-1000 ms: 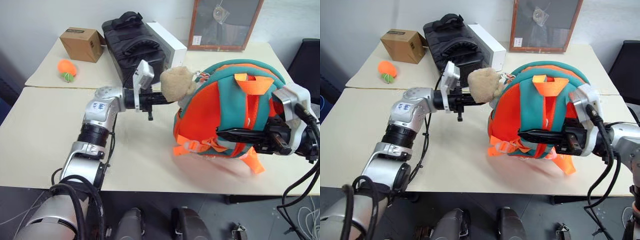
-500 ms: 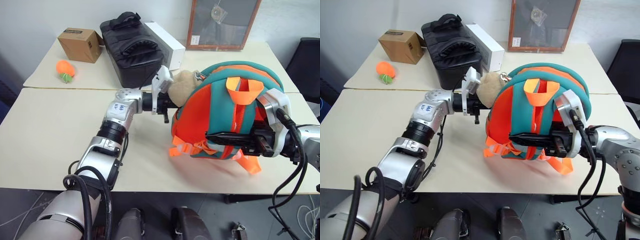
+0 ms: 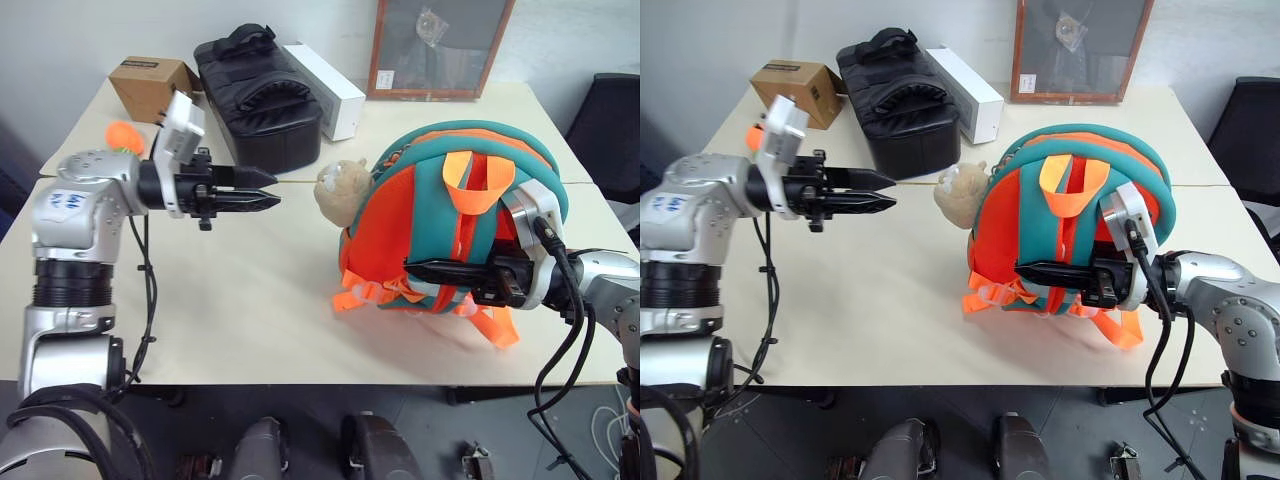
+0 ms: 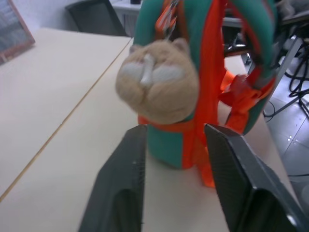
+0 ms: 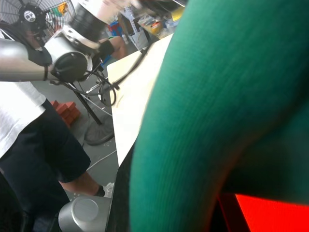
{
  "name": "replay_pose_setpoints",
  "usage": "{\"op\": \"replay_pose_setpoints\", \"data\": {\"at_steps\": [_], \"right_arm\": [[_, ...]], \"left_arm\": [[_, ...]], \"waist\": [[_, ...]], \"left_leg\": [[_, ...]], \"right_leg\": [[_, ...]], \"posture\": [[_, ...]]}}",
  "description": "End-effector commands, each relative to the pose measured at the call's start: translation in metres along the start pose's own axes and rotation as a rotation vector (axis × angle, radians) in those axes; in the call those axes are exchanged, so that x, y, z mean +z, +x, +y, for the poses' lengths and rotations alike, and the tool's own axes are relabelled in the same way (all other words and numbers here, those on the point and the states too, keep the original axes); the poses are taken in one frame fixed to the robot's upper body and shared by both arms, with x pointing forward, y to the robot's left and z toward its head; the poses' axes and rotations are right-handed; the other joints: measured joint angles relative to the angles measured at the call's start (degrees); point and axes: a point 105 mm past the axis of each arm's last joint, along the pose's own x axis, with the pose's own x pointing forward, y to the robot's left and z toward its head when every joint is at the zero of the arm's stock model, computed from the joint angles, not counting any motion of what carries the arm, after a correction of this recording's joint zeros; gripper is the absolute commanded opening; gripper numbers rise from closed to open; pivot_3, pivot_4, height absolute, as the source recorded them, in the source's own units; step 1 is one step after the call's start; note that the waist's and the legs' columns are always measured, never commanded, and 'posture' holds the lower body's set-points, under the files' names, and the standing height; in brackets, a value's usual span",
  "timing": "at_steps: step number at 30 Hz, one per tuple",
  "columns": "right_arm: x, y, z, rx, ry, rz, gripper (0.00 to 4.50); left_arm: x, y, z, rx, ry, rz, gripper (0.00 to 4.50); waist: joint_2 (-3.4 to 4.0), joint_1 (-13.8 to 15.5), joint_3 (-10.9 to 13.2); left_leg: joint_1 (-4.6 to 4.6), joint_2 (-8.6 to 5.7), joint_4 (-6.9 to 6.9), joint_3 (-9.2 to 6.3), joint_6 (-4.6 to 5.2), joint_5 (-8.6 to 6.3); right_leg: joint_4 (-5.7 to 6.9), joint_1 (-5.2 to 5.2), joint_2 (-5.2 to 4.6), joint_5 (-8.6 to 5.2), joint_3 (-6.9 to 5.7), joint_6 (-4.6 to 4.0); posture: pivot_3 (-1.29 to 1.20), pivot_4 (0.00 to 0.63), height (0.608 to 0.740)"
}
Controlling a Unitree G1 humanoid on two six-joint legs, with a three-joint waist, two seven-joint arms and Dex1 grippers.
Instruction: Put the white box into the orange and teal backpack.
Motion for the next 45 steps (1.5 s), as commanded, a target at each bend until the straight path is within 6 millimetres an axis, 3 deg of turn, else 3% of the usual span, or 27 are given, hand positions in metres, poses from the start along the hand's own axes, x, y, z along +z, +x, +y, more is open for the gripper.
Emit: {"op": "replay_pose_setpoints", "data": {"at_steps": [1,4,5,10,13,16,25,28,32,38,41,45], "right_arm": [[0.008,0.000,0.007,0.036,-0.038,-0.016,0.00],[0.009,0.000,0.008,0.042,-0.038,-0.014,0.00],[0.009,0.000,0.008,0.042,-0.038,-0.015,0.00],[0.011,0.000,0.013,0.059,-0.035,-0.024,0.00],[0.010,0.000,0.016,0.068,-0.033,-0.028,0.00],[0.008,0.000,0.016,0.054,-0.029,-0.031,0.00],[0.007,0.000,0.015,0.032,-0.025,-0.042,0.00],[0.007,-0.002,0.014,0.023,-0.025,-0.046,0.00],[0.012,-0.008,0.013,0.004,-0.020,-0.073,0.00],[0.009,-0.018,0.016,-0.020,-0.003,-0.090,0.00],[0.005,-0.018,0.015,-0.039,0.002,-0.089,0.00],[0.003,-0.020,0.017,-0.047,0.007,-0.099,0.00]], "left_arm": [[0.008,0.023,0.001,0.016,0.120,0.023,3.48],[0.002,0.042,0.018,0.077,0.143,0.025,4.39],[0.000,0.046,0.020,0.078,0.139,0.023,4.48],[-0.020,0.073,0.043,0.135,0.138,0.080,4.48],[-0.024,0.086,0.041,0.085,0.099,0.065,4.48],[-0.026,0.088,0.042,0.066,0.090,0.061,3.87],[-0.029,0.081,0.045,0.049,0.072,0.068,1.17],[-0.033,0.074,0.050,0.075,0.092,0.107,0.58],[-0.043,0.044,0.063,0.148,0.130,0.210,0.44],[-0.070,0.000,0.063,0.179,0.110,0.322,0.44],[-0.085,-0.003,0.055,0.154,0.088,0.344,0.44],[-0.125,0.014,0.033,0.075,0.060,0.404,0.44]], "waist": [[0.00,0.5,0.0],[0.00,0.7,0.0],[0.00,0.7,0.0],[0.00,0.5,0.0],[0.00,0.6,0.0],[0.00,0.6,0.0],[0.00,0.6,0.0],[0.00,0.6,0.0],[0.00,0.4,0.0],[0.00,0.4,0.0],[0.00,0.6,0.0],[0.00,0.5,0.0]], "left_leg": [[0.04,-0.02,0.01,0.01,0.01,0.00],[0.11,-0.01,0.03,0.04,0.02,-0.01],[0.10,0.00,0.05,0.04,0.02,0.00],[0.10,0.02,-0.01,0.13,0.02,-0.01],[0.06,0.03,-0.01,0.12,0.01,0.00],[0.06,0.02,0.00,0.13,0.02,-0.01],[0.06,0.02,0.00,0.11,0.02,-0.01],[0.05,0.02,0.01,0.11,0.01,-0.01],[0.06,0.03,0.00,0.13,0.01,0.00],[0.06,0.04,-0.10,0.14,0.01,0.00],[0.07,0.02,-0.04,0.14,0.04,-0.02],[0.07,0.04,-0.02,0.14,0.06,-0.03]], "right_leg": [[-0.02,0.05,0.00,0.01,0.01,0.01],[-0.02,0.12,0.02,0.01,0.01,0.02],[-0.02,0.11,0.04,0.01,0.01,0.01],[-0.02,0.03,0.08,0.01,0.05,0.01],[-0.03,-0.01,0.09,0.01,0.04,0.01],[-0.03,-0.01,0.07,0.01,0.04,0.01],[-0.02,-0.01,0.06,0.01,0.03,0.01],[-0.02,-0.01,0.06,0.01,0.03,0.01],[-0.01,-0.03,0.08,0.01,0.04,0.01],[-0.04,-0.06,0.07,0.00,0.03,0.01],[-0.02,-0.03,0.03,0.00,0.04,0.01],[0.02,-0.03,0.04,0.00,0.06,0.01]], "posture": [[0.00,0.150,0.740],[0.00,0.150,0.740],[0.00,0.150,0.740],[0.00,0.150,0.740],[0.00,0.150,0.740],[0.00,0.150,0.740],[0.00,0.150,0.740],[0.00,0.150,0.740],[0.00,0.150,0.740],[0.00,0.150,0.740],[0.00,0.150,0.740],[0.00,0.150,0.740]]}}
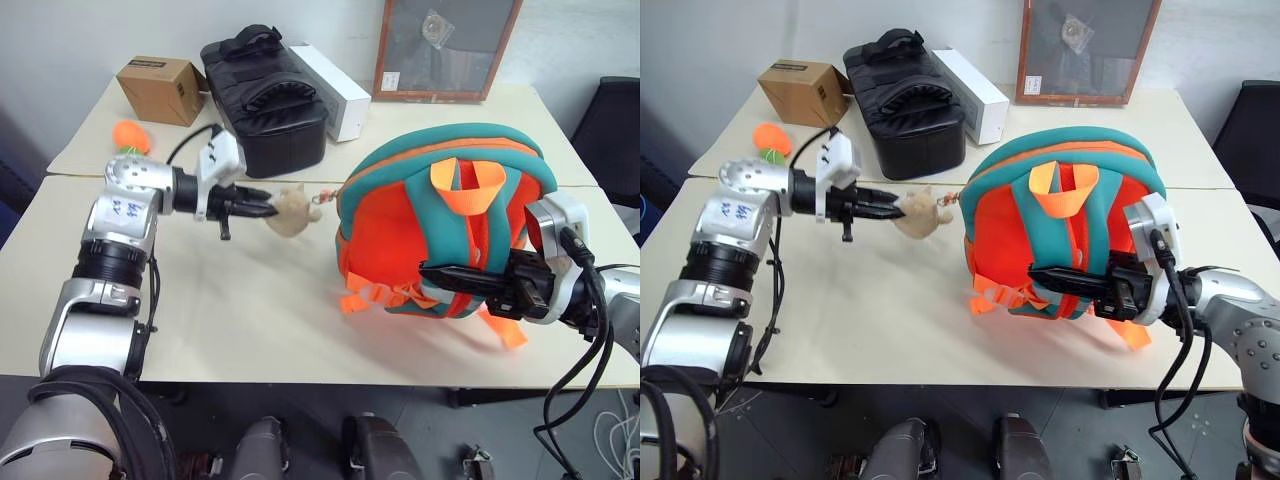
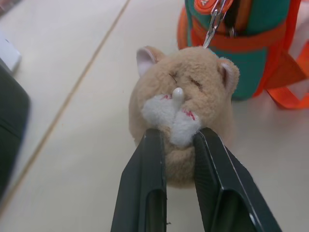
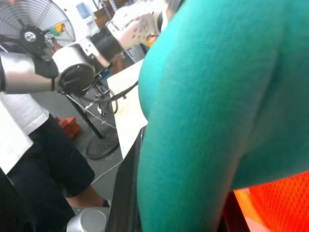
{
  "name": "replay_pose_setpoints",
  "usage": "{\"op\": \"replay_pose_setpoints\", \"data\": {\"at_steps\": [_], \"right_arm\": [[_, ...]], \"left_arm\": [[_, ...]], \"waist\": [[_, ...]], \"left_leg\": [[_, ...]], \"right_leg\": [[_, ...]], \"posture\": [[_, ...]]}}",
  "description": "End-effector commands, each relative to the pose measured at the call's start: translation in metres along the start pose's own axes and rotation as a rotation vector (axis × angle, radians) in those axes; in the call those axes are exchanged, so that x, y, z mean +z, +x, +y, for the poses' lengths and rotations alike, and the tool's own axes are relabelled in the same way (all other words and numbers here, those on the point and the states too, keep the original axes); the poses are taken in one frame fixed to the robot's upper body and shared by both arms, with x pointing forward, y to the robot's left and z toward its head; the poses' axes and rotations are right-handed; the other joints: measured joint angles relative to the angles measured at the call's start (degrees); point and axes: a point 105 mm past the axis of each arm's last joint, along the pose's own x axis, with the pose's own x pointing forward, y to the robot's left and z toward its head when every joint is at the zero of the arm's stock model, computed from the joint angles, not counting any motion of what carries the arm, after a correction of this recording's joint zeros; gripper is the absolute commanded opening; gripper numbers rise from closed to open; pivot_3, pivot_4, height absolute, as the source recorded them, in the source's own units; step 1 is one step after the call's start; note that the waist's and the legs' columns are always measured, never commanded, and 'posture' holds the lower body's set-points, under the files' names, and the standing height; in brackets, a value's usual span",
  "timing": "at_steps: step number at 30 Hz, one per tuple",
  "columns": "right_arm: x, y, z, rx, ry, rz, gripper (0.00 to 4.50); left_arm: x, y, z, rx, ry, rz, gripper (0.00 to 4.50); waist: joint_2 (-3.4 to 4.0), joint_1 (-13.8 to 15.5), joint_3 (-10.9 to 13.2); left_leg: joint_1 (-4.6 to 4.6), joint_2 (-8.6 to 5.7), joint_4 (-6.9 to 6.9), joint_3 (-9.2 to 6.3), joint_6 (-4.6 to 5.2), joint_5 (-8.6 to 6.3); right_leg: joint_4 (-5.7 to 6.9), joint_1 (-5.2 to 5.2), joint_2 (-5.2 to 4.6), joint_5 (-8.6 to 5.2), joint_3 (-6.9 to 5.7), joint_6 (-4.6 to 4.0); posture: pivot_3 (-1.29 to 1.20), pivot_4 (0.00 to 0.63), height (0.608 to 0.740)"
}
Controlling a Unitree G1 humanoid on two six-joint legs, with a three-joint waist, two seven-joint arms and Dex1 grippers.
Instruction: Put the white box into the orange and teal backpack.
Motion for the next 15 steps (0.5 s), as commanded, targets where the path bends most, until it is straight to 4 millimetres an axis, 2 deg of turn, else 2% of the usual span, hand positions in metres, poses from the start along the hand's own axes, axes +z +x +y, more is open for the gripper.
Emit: {"op": "replay_pose_setpoints", "data": {"at_steps": [1,6,9,11,13,15], "right_arm": [[0.011,-0.003,0.009,0.013,-0.056,-0.035,0.00],[0.020,-0.004,0.014,0.017,-0.087,-0.058,0.00],[0.018,-0.001,0.010,-0.026,-0.132,-0.037,0.00],[0.009,-0.002,-0.001,-0.096,-0.142,0.014,0.00],[0.000,-0.008,-0.013,-0.164,-0.111,0.065,0.65],[-0.001,-0.018,-0.020,-0.201,-0.123,0.084,1.23]], "left_arm": [[-0.021,0.019,-0.016,-0.038,0.022,0.073,0.44],[-0.040,0.064,-0.028,-0.039,0.032,0.121,0.44],[-0.035,0.073,-0.031,-0.049,0.028,0.090,0.44],[-0.022,0.068,-0.029,-0.044,-0.008,0.023,0.44],[-0.011,0.051,-0.029,-0.057,-0.078,-0.041,0.44],[-0.002,0.027,-0.036,-0.088,-0.132,-0.086,1.17]], "waist": [[0.00,0.1,0.0],[-0.02,0.4,0.0],[-0.01,0.4,0.0],[-0.01,0.4,0.0],[-0.01,0.2,0.0],[-0.01,0.0,0.0]], "left_leg": [[0.01,0.00,0.00,0.00,0.00,0.00],[-0.02,-0.01,0.13,-0.03,0.17,-0.10],[0.11,-0.02,0.16,-0.10,0.36,-0.21],[0.14,-0.02,0.19,-0.14,0.39,-0.23],[0.13,-0.02,0.20,-0.16,0.41,-0.24],[0.12,-0.01,0.19,-0.17,0.37,-0.25]], "right_leg": [[0.02,0.00,0.00,0.00,0.00,0.00],[0.07,0.02,-0.01,0.00,-0.01,0.00],[0.02,0.25,-0.03,0.00,-0.05,0.01],[-0.06,0.36,-0.04,0.01,-0.09,0.01],[-0.08,0.39,-0.04,0.01,-0.11,0.02],[-0.10,0.39,-0.03,0.01,-0.12,0.02]], "posture": [[0.00,0.150,0.740],[0.00,0.150,0.740],[0.00,0.150,0.740],[0.00,0.150,0.740],[0.00,0.150,0.740],[0.00,0.150,0.740]]}}
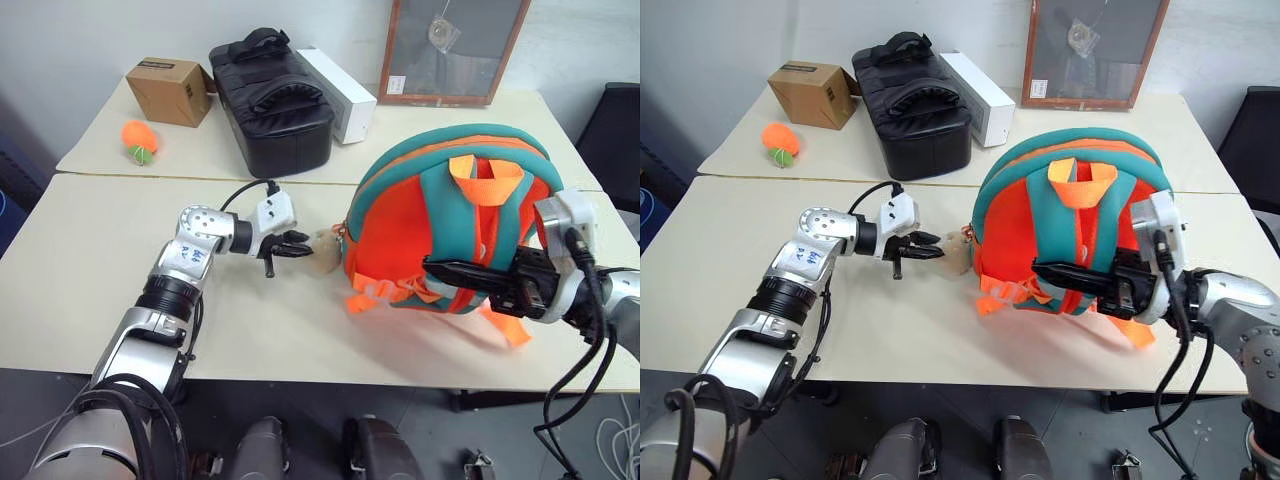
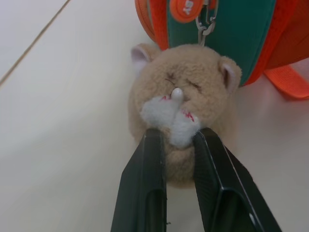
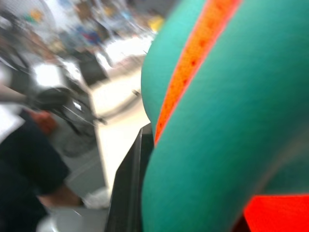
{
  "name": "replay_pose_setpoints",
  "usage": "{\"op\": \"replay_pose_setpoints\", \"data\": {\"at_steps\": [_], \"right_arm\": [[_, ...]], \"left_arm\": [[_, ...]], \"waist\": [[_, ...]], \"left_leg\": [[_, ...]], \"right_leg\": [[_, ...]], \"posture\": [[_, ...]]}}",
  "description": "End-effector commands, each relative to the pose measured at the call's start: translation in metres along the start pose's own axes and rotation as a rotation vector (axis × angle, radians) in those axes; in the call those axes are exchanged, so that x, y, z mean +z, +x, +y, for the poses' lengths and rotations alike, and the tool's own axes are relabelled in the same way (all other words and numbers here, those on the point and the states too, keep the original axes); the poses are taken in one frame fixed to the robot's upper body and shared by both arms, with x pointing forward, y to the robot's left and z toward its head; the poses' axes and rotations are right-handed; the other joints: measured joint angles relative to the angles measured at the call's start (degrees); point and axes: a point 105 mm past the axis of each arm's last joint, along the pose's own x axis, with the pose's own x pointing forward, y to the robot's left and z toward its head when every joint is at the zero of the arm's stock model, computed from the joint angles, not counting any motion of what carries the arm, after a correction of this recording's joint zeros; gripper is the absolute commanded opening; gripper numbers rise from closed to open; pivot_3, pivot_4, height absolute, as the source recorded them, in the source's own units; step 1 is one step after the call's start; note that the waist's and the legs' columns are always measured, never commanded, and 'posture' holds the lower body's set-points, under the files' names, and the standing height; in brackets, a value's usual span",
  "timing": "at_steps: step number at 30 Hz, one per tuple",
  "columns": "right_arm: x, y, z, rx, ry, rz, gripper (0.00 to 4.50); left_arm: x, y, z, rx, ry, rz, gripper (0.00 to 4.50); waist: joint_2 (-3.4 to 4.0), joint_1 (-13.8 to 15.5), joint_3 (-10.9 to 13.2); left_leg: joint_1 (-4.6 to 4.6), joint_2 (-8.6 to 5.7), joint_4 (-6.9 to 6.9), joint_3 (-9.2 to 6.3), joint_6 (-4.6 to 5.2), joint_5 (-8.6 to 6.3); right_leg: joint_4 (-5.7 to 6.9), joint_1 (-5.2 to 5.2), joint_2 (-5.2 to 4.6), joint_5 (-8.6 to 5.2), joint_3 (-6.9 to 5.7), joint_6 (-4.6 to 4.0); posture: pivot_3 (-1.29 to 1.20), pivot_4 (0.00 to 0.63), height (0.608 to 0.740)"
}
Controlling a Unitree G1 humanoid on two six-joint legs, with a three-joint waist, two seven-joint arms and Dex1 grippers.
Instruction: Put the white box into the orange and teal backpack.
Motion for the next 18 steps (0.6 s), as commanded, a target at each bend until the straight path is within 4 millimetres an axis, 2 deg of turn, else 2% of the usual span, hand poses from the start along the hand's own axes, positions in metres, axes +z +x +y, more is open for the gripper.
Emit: {"op": "replay_pose_setpoints", "data": {"at_steps": [1,4,6,9,11,13,16,18], "right_arm": [[0.001,-0.018,-0.017,-0.104,-0.064,0.039,1.52],[0.007,-0.052,-0.035,-0.206,-0.100,0.100,2.58],[0.013,-0.070,-0.038,-0.226,-0.110,0.122,3.28],[0.029,-0.101,-0.041,-0.255,-0.118,0.141,4.38],[0.053,-0.129,-0.043,-0.289,-0.122,0.126,4.50],[0.069,-0.144,-0.043,-0.307,-0.135,0.122,4.50],[0.077,-0.153,-0.048,-0.337,-0.180,0.123,4.50],[0.077,-0.153,-0.051,-0.333,-0.175,0.106,4.50]], "left_arm": [[0.019,-0.042,-0.016,-0.058,-0.074,-0.087,1.41],[0.020,-0.095,-0.024,0.000,-0.087,-0.084,2.41],[0.024,-0.118,-0.028,0.041,-0.097,-0.080,3.05],[0.040,-0.152,-0.038,0.077,-0.137,-0.113,4.09],[0.068,-0.190,-0.050,0.099,-0.175,-0.181,4.47],[0.088,-0.213,-0.063,0.119,-0.166,-0.218,4.47],[0.099,-0.224,-0.064,0.200,-0.155,-0.265,4.47],[0.096,-0.222,-0.065,0.230,-0.151,-0.262,4.47]], "waist": [[0.00,-0.5,0.0],[0.01,-1.5,0.0],[0.01,-1.5,0.0],[0.01,-1.4,0.0],[0.01,-1.4,0.0],[0.02,-1.6,0.1],[0.06,-1.6,0.0],[0.06,-1.5,0.0]], "left_leg": [[-0.02,0.01,-0.03,0.02,-0.07,0.01],[-0.03,0.03,-0.15,0.04,-0.32,0.12],[0.02,0.03,-0.23,0.05,-0.37,0.16],[0.11,0.03,-0.22,0.04,-0.31,0.16],[0.19,0.02,-0.23,-0.02,-0.17,0.08],[0.15,0.02,-0.26,-0.02,-0.14,0.05],[0.44,0.02,-0.41,0.01,-0.41,0.10],[0.88,0.03,-0.54,0.04,-0.40,-0.03]], "right_leg": [[0.01,-0.06,0.00,0.00,0.02,0.00],[-0.01,-0.12,0.02,-0.01,0.04,-0.02],[-0.05,-0.12,0.02,-0.02,0.04,-0.04],[-0.07,-0.01,0.01,-0.03,0.03,-0.04],[-0.13,0.12,0.00,-0.03,-0.01,-0.05],[-0.18,0.10,-0.01,-0.03,-0.02,-0.05],[-0.25,0.28,-0.02,-0.08,-0.01,-0.12],[-0.30,0.64,-0.02,-0.17,0.01,-0.19]], "posture": [[0.00,0.150,0.740],[0.00,0.150,0.740],[0.00,0.150,0.740],[0.00,0.150,0.740],[0.00,0.150,0.740],[0.00,0.150,0.740],[0.00,0.150,0.740],[0.00,0.150,0.740]]}}
